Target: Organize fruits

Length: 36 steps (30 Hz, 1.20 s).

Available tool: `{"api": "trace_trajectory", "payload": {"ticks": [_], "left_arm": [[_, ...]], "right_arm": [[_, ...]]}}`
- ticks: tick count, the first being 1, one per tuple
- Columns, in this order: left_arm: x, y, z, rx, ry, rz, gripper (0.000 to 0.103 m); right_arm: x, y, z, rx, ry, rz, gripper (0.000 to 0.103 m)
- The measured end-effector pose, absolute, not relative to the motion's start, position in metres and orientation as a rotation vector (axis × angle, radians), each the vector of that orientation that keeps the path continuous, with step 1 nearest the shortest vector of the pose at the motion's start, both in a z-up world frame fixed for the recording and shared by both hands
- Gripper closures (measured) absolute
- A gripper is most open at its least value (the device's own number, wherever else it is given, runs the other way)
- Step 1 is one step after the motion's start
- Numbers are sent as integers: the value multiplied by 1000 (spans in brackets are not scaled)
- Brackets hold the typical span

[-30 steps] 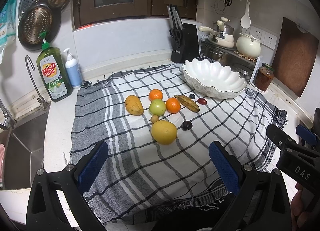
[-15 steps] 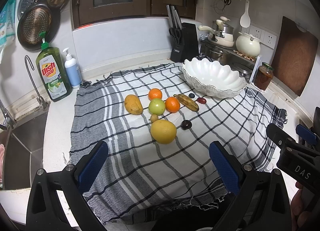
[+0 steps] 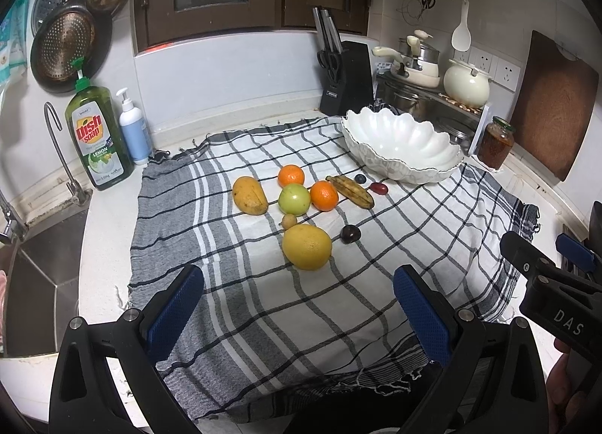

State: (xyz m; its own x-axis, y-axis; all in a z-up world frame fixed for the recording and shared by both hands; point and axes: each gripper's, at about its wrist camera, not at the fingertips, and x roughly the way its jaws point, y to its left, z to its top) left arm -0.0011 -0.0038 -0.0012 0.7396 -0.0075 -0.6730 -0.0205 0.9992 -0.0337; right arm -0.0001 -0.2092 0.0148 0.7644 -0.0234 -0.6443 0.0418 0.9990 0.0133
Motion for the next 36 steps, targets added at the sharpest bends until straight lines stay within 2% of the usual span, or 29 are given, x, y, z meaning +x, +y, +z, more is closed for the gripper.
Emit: {"api": "trace_trajectory", "payload": {"ticks": [15, 36], "left_arm": [[-4, -16, -14, -51, 761, -5, 0], [90, -11, -70, -61, 914, -42, 2]], "right_arm": [[16, -198, 5, 18, 729, -37, 2], [90, -200, -57, 6, 855, -12, 2]]}}
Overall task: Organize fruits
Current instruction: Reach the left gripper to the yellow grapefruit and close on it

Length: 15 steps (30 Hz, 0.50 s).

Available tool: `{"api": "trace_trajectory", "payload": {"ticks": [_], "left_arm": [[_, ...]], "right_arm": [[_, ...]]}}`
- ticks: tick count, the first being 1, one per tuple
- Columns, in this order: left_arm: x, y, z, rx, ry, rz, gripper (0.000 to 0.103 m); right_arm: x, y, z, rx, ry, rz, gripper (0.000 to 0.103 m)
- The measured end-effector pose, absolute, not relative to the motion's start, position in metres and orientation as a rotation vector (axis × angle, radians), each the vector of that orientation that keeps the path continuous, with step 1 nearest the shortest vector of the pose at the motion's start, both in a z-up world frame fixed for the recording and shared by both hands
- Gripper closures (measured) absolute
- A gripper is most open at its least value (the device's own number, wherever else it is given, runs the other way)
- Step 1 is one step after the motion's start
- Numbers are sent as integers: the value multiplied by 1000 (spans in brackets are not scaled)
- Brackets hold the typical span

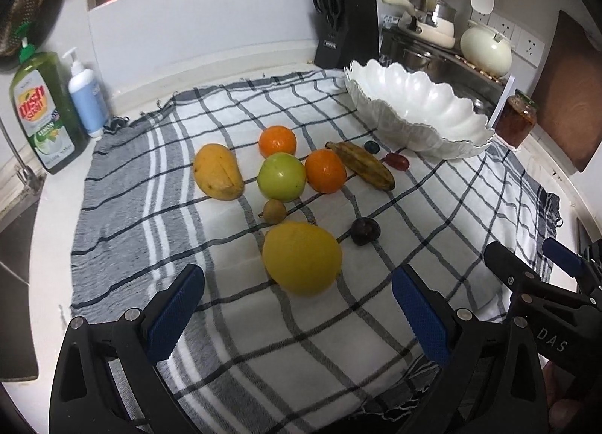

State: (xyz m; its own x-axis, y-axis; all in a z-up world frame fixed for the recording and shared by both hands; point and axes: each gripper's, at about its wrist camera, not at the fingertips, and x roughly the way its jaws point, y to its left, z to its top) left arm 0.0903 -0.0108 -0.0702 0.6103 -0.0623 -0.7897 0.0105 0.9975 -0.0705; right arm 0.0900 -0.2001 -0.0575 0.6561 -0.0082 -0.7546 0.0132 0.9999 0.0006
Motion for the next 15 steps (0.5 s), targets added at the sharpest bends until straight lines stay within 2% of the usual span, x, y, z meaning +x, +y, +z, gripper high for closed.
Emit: {"api": "trace_trajectory", "payload": {"ticks": [11, 15], "left_arm": [[126, -17, -102, -28, 977, -52, 7], [136, -18, -111, -17, 998, -49, 14]], "right_arm": [[116, -202, -84, 0, 924, -24, 2], [126, -202, -93, -1, 948, -27, 2]]}}
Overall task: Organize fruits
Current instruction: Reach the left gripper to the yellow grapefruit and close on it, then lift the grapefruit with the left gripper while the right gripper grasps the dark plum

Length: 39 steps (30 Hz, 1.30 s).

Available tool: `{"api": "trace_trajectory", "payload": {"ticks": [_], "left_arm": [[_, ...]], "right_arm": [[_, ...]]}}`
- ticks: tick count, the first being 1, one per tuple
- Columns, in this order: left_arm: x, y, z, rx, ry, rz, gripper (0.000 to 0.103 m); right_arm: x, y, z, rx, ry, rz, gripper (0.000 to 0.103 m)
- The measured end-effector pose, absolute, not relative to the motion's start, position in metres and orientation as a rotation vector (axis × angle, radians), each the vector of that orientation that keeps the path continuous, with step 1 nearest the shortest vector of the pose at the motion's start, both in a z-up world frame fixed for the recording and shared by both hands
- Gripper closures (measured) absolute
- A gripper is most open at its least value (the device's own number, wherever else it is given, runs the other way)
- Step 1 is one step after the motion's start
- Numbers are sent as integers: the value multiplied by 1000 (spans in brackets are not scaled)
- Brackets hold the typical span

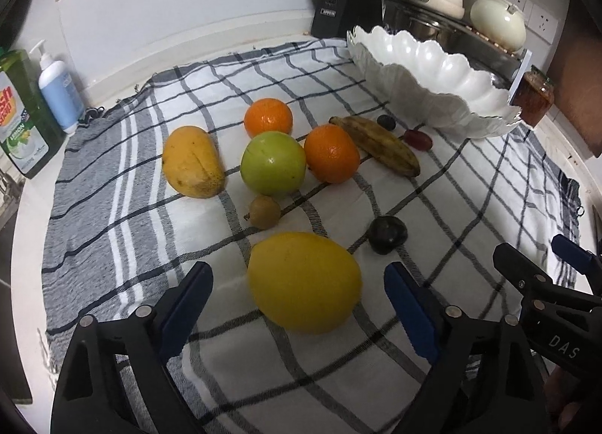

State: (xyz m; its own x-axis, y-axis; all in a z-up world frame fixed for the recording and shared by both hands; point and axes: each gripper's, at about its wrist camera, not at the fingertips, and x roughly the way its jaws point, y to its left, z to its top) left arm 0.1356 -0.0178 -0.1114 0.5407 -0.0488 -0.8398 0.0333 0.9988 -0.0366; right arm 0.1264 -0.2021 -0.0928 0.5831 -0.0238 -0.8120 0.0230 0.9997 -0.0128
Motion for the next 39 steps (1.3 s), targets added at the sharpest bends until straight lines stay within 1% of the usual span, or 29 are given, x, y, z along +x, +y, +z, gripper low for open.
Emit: {"api": "trace_trajectory", "payload": {"ticks": [6, 10, 11, 12, 19, 25, 28, 30, 34, 36, 37, 39], "left_arm": [[146, -16, -126, -10, 1038, -54, 28], [148, -16, -129, -11, 1036, -78, 34], [148, -17, -128, -12, 1031, -93, 40], [148, -17, -127, -12, 1030, -100, 41], [144, -13, -126, -6, 1025, -107, 42], [135, 8, -117, -29, 1004, -68, 42], [131, 21, -113, -46, 992, -40, 42], [128, 31, -111, -60, 988, -18, 42], [125, 48, -109, -77, 986, 15, 42], [125, 55, -109, -83, 986, 33, 42], [124, 57, -109, -83, 986, 39, 42], [125, 63, -109, -86, 985, 47, 42]], "right_arm": [[137, -198, -102, -9, 973, -21, 2], [141, -197, -106, -3, 985, -17, 2], [141, -197, -107, 1, 988, -16, 2], [142, -197, -107, 5, 989, -15, 2], [141, -190, -101, -5, 977, -7, 2], [139, -170, -96, -37, 964, 31, 2], [139, -156, -94, -65, 954, 60, 4], [140, -147, -93, -74, 951, 86, 10], [146, -126, -95, -88, 953, 143, 19], [149, -117, -98, -94, 962, 170, 28], [151, -113, -101, -93, 971, 186, 30], [152, -108, -103, -87, 977, 205, 39]]}}
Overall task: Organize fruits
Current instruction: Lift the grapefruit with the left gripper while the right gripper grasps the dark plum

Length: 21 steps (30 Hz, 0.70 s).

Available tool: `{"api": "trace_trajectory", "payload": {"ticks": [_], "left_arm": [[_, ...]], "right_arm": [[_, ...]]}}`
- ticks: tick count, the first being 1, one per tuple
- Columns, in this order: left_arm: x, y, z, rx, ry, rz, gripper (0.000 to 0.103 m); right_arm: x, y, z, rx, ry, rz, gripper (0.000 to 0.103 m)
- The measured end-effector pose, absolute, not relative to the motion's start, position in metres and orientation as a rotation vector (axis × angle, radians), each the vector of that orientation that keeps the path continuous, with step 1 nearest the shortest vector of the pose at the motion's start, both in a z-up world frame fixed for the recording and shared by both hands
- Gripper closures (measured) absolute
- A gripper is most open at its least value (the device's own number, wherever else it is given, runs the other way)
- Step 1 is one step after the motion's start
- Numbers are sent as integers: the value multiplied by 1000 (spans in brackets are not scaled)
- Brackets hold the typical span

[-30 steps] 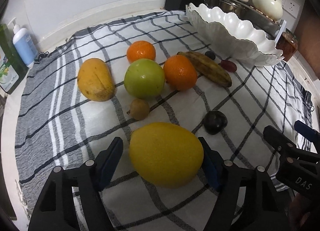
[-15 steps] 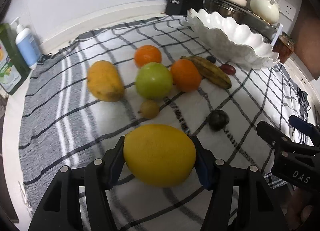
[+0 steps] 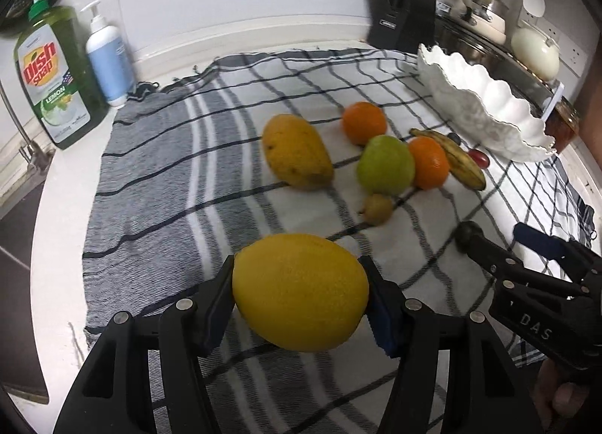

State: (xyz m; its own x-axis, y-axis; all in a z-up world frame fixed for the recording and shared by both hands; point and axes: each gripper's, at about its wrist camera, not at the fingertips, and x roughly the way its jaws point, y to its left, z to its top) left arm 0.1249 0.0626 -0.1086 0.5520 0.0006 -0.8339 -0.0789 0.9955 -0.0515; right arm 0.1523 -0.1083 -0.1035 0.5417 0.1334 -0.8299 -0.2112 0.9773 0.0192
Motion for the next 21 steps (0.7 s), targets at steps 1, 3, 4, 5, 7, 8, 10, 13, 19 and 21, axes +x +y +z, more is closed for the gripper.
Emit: {"api": "trace_trajectory", "payload": {"ticks": [1, 3, 4, 5, 7, 8, 10, 13, 19, 21], "left_arm": [[125, 64, -108, -87, 984, 49, 42], [126, 66, -108, -87, 984, 49, 42], [127, 66, -108, -88, 984, 49, 42], [128, 66, -109, -89, 985, 48, 42], [129, 66, -109, -90, 987, 46, 42], [129, 66, -110, -91, 989, 45, 42], [130, 66, -111, -92, 992, 45, 42], [131, 67, -112, -91, 995, 47, 42], [130, 67, -110, -90, 991, 55, 42], [129, 67, -109, -88, 988, 57, 42]], "right_arm": [[154, -106, -105, -86, 982, 214, 40], [156, -103, -107, -84, 988, 230, 44], [157, -103, -108, -85, 990, 234, 46], [159, -102, -109, -84, 993, 238, 48], [159, -102, -110, -78, 997, 247, 51], [160, -102, -111, -79, 998, 251, 54], [161, -101, -113, -83, 999, 254, 57], [164, -100, -116, -86, 1005, 260, 60], [164, -95, -118, -96, 1003, 281, 73], [163, -95, -118, -98, 1003, 281, 74]]}}
